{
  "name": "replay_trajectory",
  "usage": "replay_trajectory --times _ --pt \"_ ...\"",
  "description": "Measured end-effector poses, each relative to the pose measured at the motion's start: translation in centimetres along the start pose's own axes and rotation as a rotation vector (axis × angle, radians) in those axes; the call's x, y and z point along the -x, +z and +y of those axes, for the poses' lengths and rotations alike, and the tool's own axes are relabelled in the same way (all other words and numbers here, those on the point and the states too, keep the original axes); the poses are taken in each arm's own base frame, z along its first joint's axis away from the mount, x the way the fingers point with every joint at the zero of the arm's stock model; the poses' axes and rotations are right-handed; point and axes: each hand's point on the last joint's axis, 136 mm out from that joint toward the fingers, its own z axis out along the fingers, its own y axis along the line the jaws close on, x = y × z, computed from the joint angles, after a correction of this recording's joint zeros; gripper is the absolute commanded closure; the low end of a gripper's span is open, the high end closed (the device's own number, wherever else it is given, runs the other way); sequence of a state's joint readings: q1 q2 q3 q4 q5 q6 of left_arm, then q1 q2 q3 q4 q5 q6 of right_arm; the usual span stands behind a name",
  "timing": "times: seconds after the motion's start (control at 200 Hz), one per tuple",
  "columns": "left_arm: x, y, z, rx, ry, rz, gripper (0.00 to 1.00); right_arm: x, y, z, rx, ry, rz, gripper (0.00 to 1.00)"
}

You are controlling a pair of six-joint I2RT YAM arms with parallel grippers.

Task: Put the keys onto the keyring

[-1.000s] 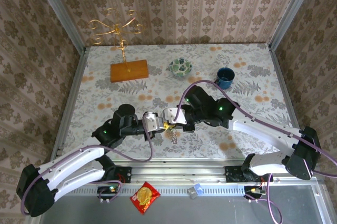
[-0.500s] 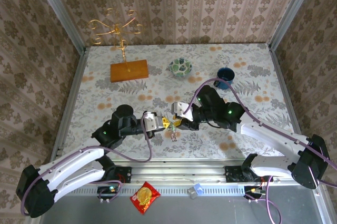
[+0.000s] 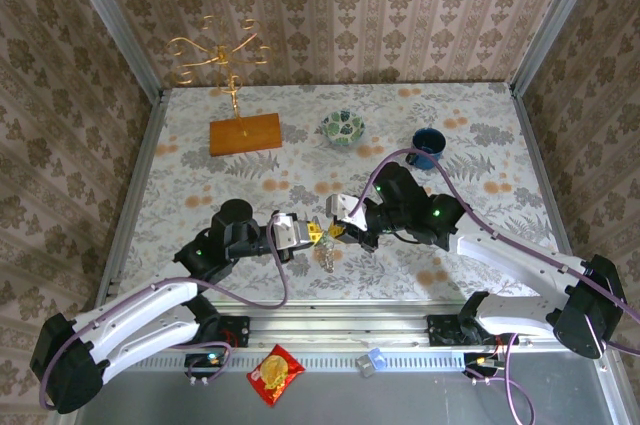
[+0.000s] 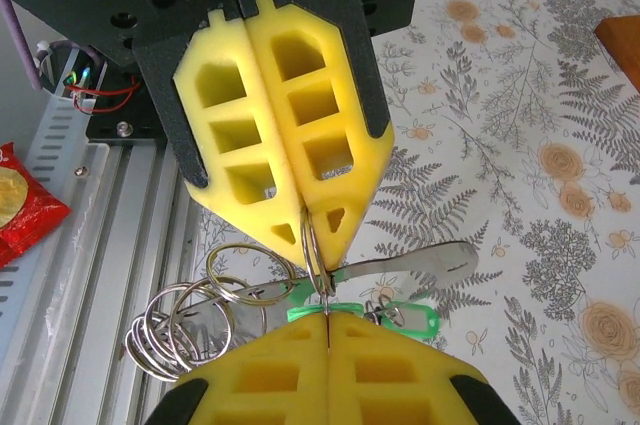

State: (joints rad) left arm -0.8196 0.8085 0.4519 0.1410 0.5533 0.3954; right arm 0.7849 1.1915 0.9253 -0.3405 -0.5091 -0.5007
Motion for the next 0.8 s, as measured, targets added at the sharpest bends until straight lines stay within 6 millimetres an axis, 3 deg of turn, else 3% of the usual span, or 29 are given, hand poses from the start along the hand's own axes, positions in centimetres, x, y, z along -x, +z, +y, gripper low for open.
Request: replay_trajectory --times 0.33,0.4,0.49,0.8 --pt "0.1 0.0 -0.1 -0.005 -0.007 -0.006 1.00 -1.0 0.9 0.0 0.020 0.021 0.031 1.00" --pt "0.2 0.0 -0.1 -0.004 -0.003 -0.016 1.00 -0.9 0.9 -0.1 0.019 0.020 0.028 0.86" --pt "0.4 0.0 -0.1 -0.007 -0.002 -0.030 1.00 -0.7 0.6 0.0 0.012 0.015 0.015 0.78" --pt "0.6 0.1 -0.2 -0.003 -0.008 -0.059 1.00 0.4 0.0 0.4 0.003 -0.011 -0.056 0.78"
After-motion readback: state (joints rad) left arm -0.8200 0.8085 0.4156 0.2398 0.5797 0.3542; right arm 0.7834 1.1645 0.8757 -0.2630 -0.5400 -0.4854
